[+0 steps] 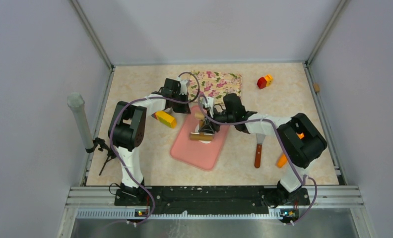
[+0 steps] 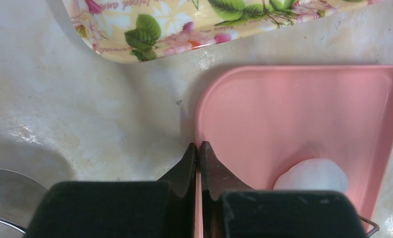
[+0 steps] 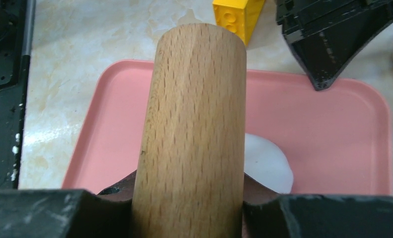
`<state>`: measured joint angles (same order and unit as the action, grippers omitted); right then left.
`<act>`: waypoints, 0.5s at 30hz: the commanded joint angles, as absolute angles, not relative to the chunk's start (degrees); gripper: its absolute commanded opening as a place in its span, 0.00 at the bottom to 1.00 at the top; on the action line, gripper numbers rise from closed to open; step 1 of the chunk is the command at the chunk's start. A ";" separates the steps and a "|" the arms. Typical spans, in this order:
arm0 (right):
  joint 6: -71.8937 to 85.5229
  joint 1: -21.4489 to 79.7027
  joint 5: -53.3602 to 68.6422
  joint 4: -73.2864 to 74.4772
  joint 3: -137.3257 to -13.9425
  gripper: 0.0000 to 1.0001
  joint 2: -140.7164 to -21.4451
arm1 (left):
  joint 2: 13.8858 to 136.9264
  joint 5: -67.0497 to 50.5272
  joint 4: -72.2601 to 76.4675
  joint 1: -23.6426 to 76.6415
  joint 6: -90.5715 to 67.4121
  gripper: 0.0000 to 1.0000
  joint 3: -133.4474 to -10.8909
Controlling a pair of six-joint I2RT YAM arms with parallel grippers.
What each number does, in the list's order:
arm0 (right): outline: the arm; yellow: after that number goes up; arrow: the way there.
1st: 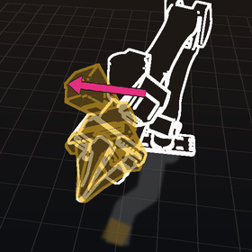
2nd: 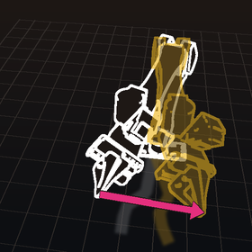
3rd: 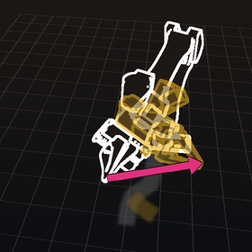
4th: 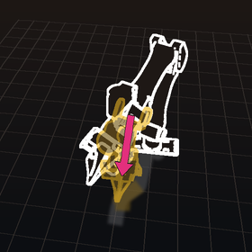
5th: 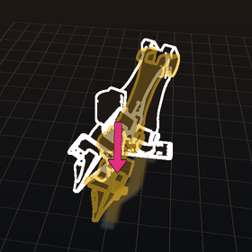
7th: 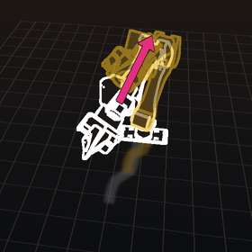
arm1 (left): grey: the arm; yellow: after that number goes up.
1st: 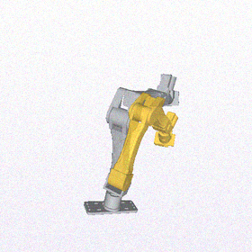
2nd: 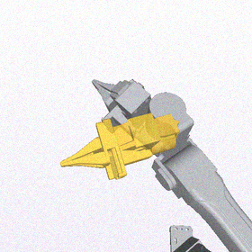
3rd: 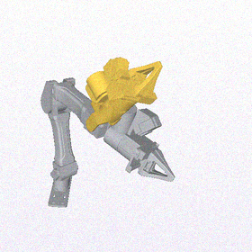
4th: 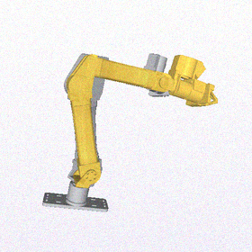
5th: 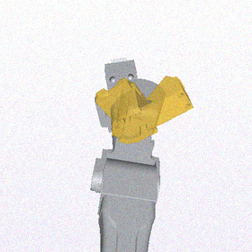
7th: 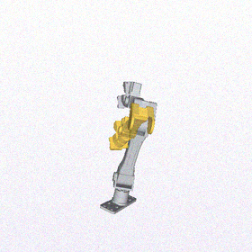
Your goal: Roll out the dumpling wrappers from the dough
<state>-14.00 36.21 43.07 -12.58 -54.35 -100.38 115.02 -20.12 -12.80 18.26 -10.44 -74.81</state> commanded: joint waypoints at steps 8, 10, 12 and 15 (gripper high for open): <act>-15.18 38.89 48.30 7.56 -49.32 0.00 -102.56 | 116.82 -15.88 -13.73 18.44 -9.76 0.00 -72.33; -16.55 38.89 48.63 9.71 -51.39 0.00 -101.42 | 116.81 -15.91 -13.71 18.46 -9.76 0.00 -72.31; -17.10 38.30 48.50 10.70 -53.61 0.00 -99.23 | 116.81 -15.84 -13.71 18.46 -9.76 0.00 -72.26; -13.41 35.49 49.23 6.75 -56.15 0.00 -96.11 | 116.82 -15.82 -13.62 18.41 -9.76 0.00 -72.23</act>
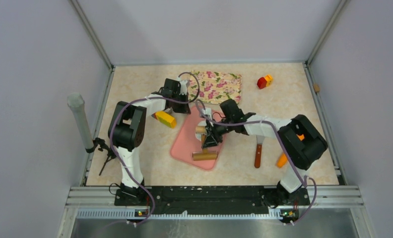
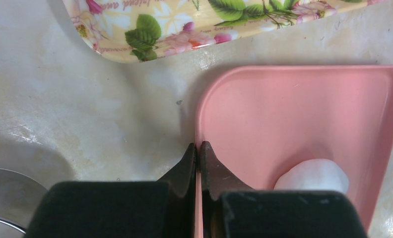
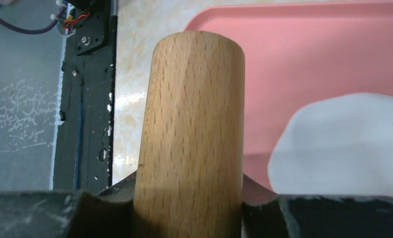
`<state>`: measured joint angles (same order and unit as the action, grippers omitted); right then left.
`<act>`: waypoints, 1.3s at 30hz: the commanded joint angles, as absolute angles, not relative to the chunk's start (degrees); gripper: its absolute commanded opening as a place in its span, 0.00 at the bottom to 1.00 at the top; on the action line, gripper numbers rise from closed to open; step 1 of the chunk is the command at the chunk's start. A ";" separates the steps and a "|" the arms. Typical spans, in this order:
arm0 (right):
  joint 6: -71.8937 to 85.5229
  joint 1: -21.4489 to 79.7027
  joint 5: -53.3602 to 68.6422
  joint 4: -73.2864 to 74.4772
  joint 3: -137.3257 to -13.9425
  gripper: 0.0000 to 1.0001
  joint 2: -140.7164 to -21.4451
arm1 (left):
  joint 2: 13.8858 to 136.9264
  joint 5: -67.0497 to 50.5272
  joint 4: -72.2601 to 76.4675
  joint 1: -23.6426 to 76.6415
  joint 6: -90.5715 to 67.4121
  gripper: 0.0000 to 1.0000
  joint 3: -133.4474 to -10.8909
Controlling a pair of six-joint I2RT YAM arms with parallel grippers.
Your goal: Roll out the dumpling wrappers from the dough
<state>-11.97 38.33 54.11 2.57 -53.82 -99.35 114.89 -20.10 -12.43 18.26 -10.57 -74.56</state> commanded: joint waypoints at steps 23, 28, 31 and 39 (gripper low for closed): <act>-3.63 29.00 38.82 -19.80 -51.11 0.00 -100.68 | 116.63 -15.57 -13.45 18.44 -9.85 0.00 -72.02; -3.69 29.37 41.87 -14.93 -48.73 0.00 -100.66 | 116.63 -15.64 -13.28 18.40 -9.84 0.00 -71.98; -5.88 30.34 42.27 -11.07 -48.37 0.00 -100.47 | 116.58 -15.56 -13.27 18.45 -9.84 0.00 -71.97; -7.62 33.57 42.67 -7.12 -47.80 0.00 -100.45 | 116.47 -15.38 -13.18 18.45 -9.93 0.00 -71.89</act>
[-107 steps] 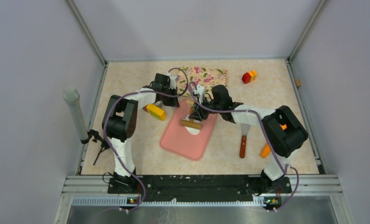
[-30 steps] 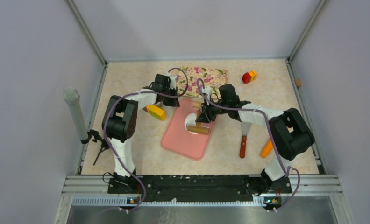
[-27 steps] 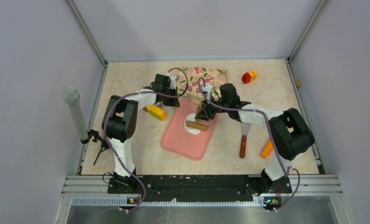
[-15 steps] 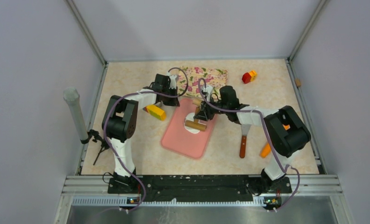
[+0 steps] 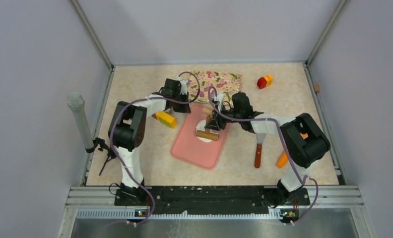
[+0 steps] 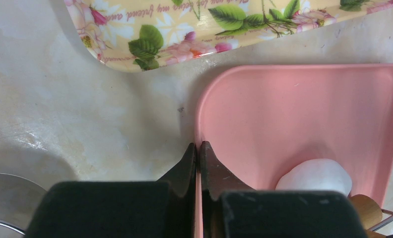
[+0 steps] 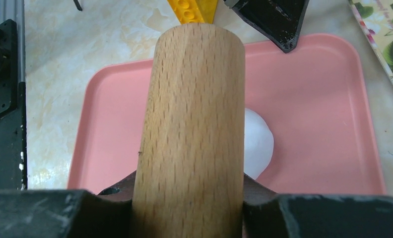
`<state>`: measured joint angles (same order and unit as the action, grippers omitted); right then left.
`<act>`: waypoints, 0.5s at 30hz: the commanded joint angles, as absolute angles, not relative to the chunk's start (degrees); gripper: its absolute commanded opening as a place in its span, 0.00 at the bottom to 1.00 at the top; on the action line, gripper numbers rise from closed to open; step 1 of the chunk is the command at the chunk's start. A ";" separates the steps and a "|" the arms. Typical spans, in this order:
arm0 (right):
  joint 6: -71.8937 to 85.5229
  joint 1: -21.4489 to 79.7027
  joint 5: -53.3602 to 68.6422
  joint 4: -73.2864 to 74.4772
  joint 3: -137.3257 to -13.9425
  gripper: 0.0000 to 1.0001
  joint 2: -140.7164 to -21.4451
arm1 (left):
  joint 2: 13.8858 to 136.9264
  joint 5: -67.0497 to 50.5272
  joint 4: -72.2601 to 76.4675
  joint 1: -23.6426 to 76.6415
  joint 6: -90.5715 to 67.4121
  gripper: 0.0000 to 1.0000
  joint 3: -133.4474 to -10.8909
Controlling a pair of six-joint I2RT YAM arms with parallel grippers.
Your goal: Roll out the dumpling wrappers from the dough
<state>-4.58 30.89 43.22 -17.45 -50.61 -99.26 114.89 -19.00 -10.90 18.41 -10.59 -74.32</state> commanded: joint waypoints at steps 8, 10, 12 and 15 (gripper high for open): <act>-8.96 34.95 42.46 -4.57 -48.05 0.00 -100.55 | 116.46 -15.38 -13.18 18.46 -9.93 0.00 -71.77; -9.47 35.49 42.52 -3.73 -48.28 0.00 -100.47 | 116.50 -15.41 -13.18 18.46 -9.94 0.00 -71.75; -10.25 36.28 42.56 -2.56 -48.54 0.00 -100.33 | 116.46 -15.38 -13.18 18.41 -9.93 0.00 -71.75; -11.12 37.18 42.62 -1.66 -48.37 0.00 -99.75 | 116.46 -15.30 -13.18 18.46 -9.93 0.00 -71.79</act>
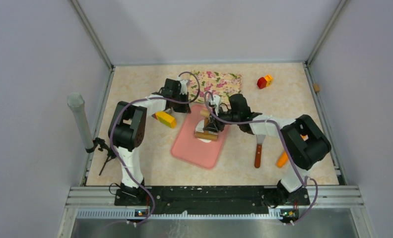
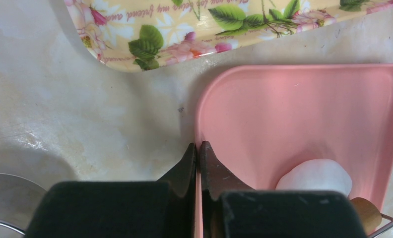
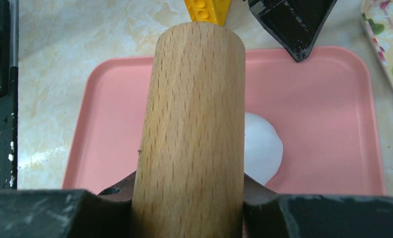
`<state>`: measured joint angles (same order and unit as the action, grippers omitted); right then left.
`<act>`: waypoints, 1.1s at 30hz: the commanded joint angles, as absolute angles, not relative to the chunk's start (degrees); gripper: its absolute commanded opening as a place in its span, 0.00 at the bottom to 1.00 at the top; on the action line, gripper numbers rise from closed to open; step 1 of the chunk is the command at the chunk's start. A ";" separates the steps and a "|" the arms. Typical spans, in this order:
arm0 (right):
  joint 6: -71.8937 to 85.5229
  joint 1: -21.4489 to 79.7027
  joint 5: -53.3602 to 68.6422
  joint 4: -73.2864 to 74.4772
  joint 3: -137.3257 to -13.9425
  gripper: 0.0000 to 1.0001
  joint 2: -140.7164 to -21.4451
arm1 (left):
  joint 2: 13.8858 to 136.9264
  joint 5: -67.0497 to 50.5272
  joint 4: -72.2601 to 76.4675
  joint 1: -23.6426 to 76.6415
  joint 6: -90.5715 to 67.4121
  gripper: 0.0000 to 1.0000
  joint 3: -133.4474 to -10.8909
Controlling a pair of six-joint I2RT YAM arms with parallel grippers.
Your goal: Roll out the dumpling wrappers from the dough
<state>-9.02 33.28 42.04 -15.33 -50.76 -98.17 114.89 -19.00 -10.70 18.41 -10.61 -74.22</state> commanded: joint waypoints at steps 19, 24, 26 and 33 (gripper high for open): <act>-12.22 36.73 45.56 2.63 -53.83 0.00 -94.38 | 116.39 -15.29 -13.10 18.46 -10.02 0.00 -71.68; -2.17 33.17 47.36 -6.95 -58.02 0.00 -90.54 | 116.32 -15.23 -13.01 18.45 -10.02 0.00 -71.64; 0.96 32.10 46.11 -10.95 -58.18 0.00 -90.27 | 116.30 -15.29 -13.01 18.46 -10.02 0.00 -71.63; 0.52 31.31 37.64 -17.01 -53.10 0.00 -95.18 | 116.31 -15.29 -13.01 18.46 -9.95 0.00 -71.68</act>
<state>-0.38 31.16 42.30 -10.79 -54.72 -93.49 114.87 -19.00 -10.57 18.41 -10.63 -74.13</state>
